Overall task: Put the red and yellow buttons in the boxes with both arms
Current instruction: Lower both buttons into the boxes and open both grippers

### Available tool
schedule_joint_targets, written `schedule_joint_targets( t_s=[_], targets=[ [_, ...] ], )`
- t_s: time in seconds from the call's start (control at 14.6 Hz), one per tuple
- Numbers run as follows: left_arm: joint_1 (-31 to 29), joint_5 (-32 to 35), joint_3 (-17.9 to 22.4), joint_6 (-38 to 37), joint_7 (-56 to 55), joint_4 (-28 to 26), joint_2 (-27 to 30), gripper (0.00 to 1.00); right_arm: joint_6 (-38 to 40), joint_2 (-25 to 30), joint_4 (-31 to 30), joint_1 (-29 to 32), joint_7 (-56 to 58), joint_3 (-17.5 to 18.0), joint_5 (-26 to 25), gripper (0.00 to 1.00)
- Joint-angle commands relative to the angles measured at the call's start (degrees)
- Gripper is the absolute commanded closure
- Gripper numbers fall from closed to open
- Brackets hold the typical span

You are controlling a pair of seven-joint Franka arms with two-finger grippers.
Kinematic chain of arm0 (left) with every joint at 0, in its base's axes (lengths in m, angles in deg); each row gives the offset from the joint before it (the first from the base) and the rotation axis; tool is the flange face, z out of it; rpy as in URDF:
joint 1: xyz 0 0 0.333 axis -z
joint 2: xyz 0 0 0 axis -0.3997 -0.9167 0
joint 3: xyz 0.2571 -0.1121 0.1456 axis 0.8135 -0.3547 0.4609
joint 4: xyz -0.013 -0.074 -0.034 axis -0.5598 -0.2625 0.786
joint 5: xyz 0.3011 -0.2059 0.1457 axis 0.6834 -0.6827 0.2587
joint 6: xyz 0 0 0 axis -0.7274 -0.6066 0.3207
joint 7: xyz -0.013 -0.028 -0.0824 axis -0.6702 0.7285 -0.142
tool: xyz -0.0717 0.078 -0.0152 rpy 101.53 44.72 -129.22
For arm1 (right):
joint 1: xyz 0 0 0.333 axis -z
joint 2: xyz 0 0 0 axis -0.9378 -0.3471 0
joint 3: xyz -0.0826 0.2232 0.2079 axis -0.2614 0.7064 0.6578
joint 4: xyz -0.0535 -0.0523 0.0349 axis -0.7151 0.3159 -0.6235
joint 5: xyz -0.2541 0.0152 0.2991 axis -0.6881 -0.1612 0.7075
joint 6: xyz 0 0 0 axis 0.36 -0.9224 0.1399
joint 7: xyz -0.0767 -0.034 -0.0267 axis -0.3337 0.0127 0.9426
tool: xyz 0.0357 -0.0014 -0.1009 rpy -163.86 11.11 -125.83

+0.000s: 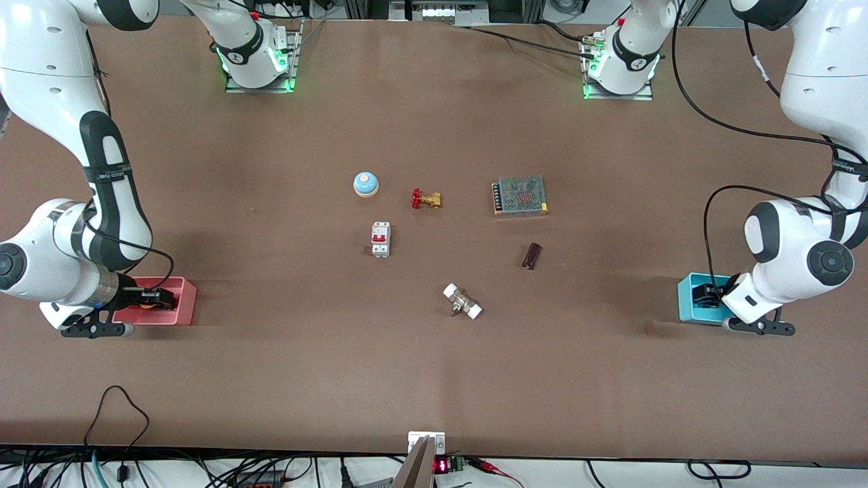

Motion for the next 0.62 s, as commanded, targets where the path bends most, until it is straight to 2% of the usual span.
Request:
schedule_joint_targets(
  t_s=[0.0,0.07,0.21,0.34,0.55],
  targets=[
    [-0.3,-0.8,-0.9,-7.4,2.2,0.2,5.7,0.0,-0.2,0.7,-0.5,0.1,1.6,-0.1,1.5,0.03],
    [0.3,-0.8,-1.0,-11.3,2.2,0.6,8.0,0.0,0.2,1.4,-0.5,-0.1,1.7,-0.1,1.5,0.0],
    [1.8,-0.8,-1.8,-18.8,2.2,2.6,12.3,0.0,4.0,3.7,-0.5,-0.2,1.7,-0.1,1.4,0.0],
    [2.0,-0.8,-4.1,-28.2,2.3,7.1,15.0,0.0,7.6,6.5,-0.5,-0.4,1.8,-0.1,1.0,0.0],
    [2.0,-0.8,-8.7,-41.5,1.4,15.0,16.3,0.0,15.0,11.8,-0.5,-0.8,1.2,0.3,0.7,0.0]
  ],
)
